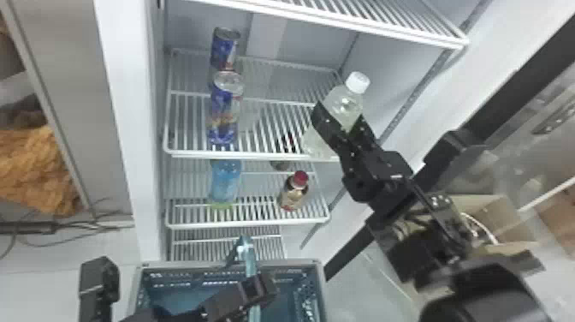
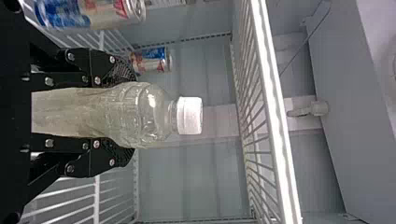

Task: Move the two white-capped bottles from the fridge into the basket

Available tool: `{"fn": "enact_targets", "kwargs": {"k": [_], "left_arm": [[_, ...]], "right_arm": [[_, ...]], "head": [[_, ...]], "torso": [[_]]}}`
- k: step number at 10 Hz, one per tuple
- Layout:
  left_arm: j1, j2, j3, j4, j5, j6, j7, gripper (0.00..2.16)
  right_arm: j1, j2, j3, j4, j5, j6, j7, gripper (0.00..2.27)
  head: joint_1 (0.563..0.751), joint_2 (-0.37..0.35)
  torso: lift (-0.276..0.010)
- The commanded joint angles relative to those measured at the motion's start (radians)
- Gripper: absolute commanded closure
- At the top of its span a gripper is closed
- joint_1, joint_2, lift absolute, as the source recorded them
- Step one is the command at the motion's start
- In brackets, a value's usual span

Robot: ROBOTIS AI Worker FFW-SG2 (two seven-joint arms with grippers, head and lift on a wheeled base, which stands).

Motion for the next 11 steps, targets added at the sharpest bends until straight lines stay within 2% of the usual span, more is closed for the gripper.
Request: {"fn": "enact_targets", "kwargs": {"k": [1,3,5,8,11], "left_arm": [[0.001,0.0,0.0,0.0,0.0,0.0,0.0,1.19],[0.003,-0.001,0.004,0.0,0.0,0.0,0.0,1.19],[0.001,-0.001,0.002,0.0,0.0,0.0,0.0,1.19],[-0.002,0.0,0.002,0.0,-0.002,0.0,0.0,1.19],[0.001,0.002,0.004,0.0,-0.004,0.002,0.0,1.19]], "right_arm": [[0.079,0.013,-0.032,-0.088,-0.019,0.036,0.002,0.9],[0.197,0.031,-0.074,-0.205,-0.059,0.078,0.003,0.9],[0.278,0.053,-0.1,-0.304,-0.097,0.122,0.002,0.9],[0.373,0.082,-0.136,-0.402,-0.115,0.23,0.019,0.89],[0.435,0.094,-0.155,-0.463,-0.123,0.416,0.068,0.9]], "head": [[0.695,-0.35],[0.695,-0.35],[0.695,-0.35],[0.695,-0.35],[0.695,-0.35]], "torso": [[0.0],[0.0],[0.0],[0.0],[0.0]]}}
